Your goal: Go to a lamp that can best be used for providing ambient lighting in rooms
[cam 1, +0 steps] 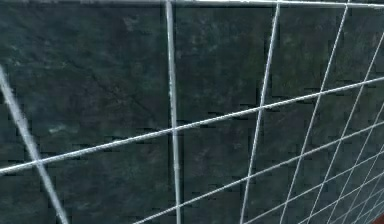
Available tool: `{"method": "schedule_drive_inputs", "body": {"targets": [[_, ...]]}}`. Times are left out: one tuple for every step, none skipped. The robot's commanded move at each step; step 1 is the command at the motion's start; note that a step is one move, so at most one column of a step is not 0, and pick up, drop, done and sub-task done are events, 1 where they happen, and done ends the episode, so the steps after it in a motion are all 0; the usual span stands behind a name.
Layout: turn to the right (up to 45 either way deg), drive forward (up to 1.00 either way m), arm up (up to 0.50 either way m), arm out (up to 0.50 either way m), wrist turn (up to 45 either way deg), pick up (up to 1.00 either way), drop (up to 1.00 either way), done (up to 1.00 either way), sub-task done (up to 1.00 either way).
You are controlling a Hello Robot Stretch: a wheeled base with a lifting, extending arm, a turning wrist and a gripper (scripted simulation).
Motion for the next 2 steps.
{"method": "schedule_drive_inputs", "body": {"targets": [[45.0,0.00,0.00,0.00,0.0,0.00,0.00,0.00,0.00],[45.0,0.00,0.00,0.00,0.0,0.00,0.00,0.00,0.00]]}}
